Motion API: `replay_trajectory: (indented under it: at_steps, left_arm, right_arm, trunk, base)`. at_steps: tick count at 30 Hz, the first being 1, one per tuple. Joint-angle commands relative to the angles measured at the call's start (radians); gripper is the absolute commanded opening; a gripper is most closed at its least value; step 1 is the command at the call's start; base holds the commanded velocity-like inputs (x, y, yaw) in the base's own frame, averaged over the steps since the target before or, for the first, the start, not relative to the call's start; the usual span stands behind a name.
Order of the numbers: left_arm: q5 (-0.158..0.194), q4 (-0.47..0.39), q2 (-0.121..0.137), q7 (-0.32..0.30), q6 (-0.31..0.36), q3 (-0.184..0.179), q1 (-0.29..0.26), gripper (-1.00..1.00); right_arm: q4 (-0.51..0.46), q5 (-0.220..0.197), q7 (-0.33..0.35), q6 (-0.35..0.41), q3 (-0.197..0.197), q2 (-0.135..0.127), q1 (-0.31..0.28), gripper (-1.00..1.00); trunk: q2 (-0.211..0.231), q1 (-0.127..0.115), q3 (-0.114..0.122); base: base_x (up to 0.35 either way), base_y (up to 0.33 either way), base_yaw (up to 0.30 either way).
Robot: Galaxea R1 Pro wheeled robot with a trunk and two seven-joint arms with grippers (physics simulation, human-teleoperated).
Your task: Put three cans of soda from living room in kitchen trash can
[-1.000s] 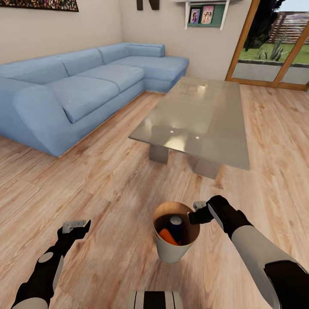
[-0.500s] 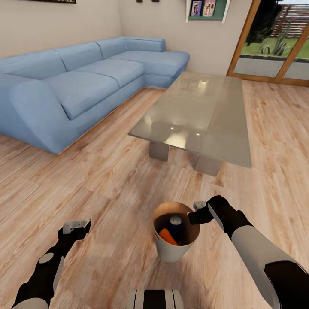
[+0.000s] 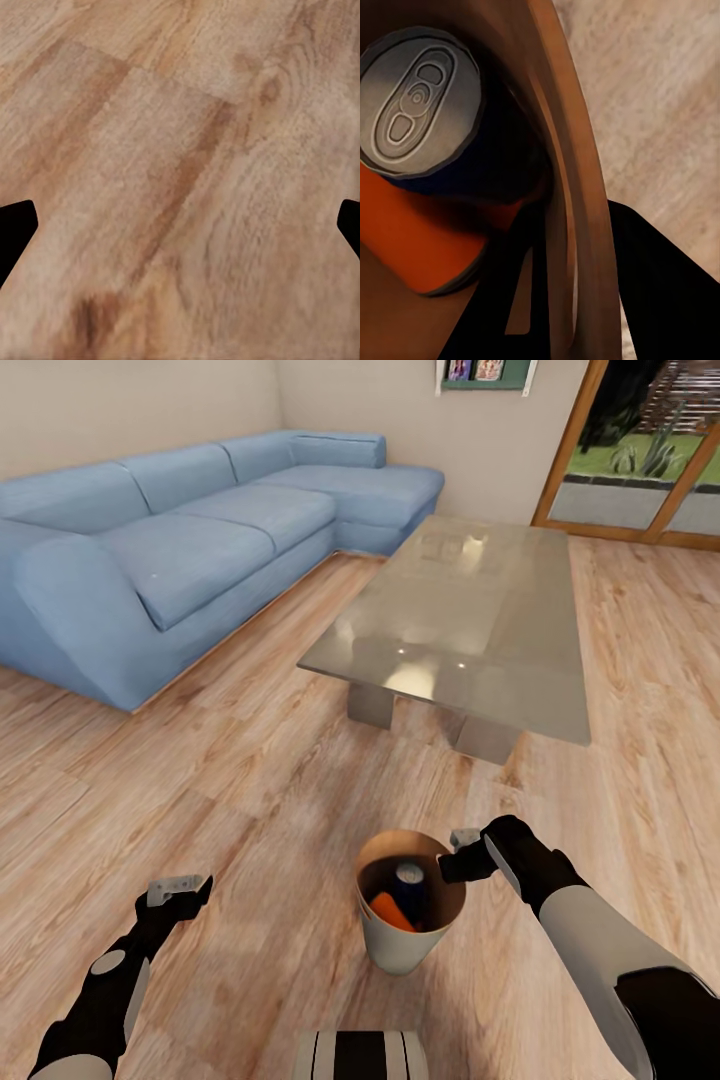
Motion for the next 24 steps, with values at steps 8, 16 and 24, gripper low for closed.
replay_trajectory:
  at_steps: [8, 16, 24]
  left_arm:
    - [-0.001, 0.0, 0.0, 0.0, 0.0, 0.0, 0.0, 1.0]
    - [0.0, 0.0, 0.0, -0.001, 0.0, 0.0, 0.0, 1.0]
    - [0.0, 0.0, 0.0, -0.001, 0.0, 0.0, 0.0, 1.0]
  right_arm:
    - [0.0, -0.02, -0.005, 0.006, 0.0, 0.0, 0.0, -1.0]
    - [0.0, -0.02, -0.005, 0.006, 0.0, 0.0, 0.0, -1.0]
    - [0.0, -0.02, -0.005, 0.006, 0.0, -0.001, 0.0, -1.0]
  trunk:
    - [-0.002, 0.003, -0.031]
    - [-0.002, 0.004, -0.039]
    - [-0.002, 0.004, -0.039]
  base:
    - [0.0, 0.0, 0.0]
    - [0.0, 0.0, 0.0]
    - [0.0, 0.0, 0.0]
